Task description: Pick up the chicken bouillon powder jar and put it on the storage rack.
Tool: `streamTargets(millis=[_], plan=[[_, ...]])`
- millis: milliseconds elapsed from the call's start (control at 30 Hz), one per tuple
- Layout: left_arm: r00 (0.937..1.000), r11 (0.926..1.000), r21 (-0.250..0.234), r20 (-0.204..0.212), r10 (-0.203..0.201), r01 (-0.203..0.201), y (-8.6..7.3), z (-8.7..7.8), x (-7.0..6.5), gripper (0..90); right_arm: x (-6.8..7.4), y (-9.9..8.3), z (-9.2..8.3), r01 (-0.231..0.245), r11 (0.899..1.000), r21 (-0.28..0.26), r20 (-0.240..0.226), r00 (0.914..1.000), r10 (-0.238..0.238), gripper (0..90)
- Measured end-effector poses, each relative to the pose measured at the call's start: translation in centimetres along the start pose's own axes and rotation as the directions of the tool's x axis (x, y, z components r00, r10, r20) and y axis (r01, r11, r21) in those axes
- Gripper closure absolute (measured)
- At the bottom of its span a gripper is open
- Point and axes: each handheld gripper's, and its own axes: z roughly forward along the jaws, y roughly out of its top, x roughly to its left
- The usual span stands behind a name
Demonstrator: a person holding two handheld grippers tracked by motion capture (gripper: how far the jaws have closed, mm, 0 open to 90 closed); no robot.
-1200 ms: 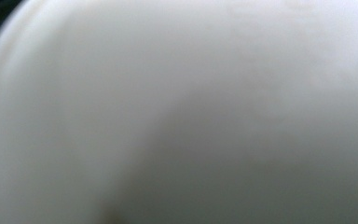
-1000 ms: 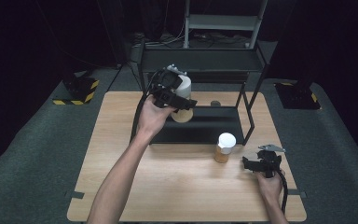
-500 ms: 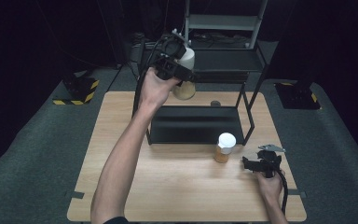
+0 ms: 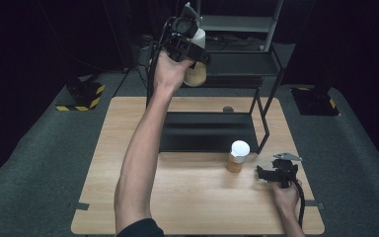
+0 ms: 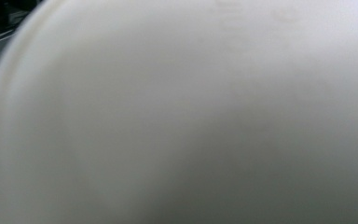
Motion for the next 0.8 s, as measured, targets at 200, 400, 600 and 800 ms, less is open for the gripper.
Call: streamTargets(millis=[200,400,600,800], plan=[[0.9978,0.9984,0.000,-0.035,-0.057,0.057,0.8,0.8,0.3,32.8,0.0,0.0,0.0,0.000,1.000,0.000,0.000,1.0000,0.000,1.5],[0.9922,0.9957,0.005,-0.085,-0.092,0.092,1.8,2.1,0.2,32.8,0.0,0.0,0.0,0.000,1.000,0.000,0.000,1.0000,0.000,1.5],[0.9798,0.9930,0.009,-0.164,-0.115,0.118,2.5,3.4,-0.6,32.9,0.0,0.0,0.0,0.001,1.000,0.000,0.000,1.0000,-0.001,1.5],[0.9714,0.9928,0.005,-0.207,-0.116,0.120,3.2,4.0,-1.1,32.9,0.0,0.0,0.0,0.001,1.000,0.000,0.000,1.0000,-0.001,1.6]])
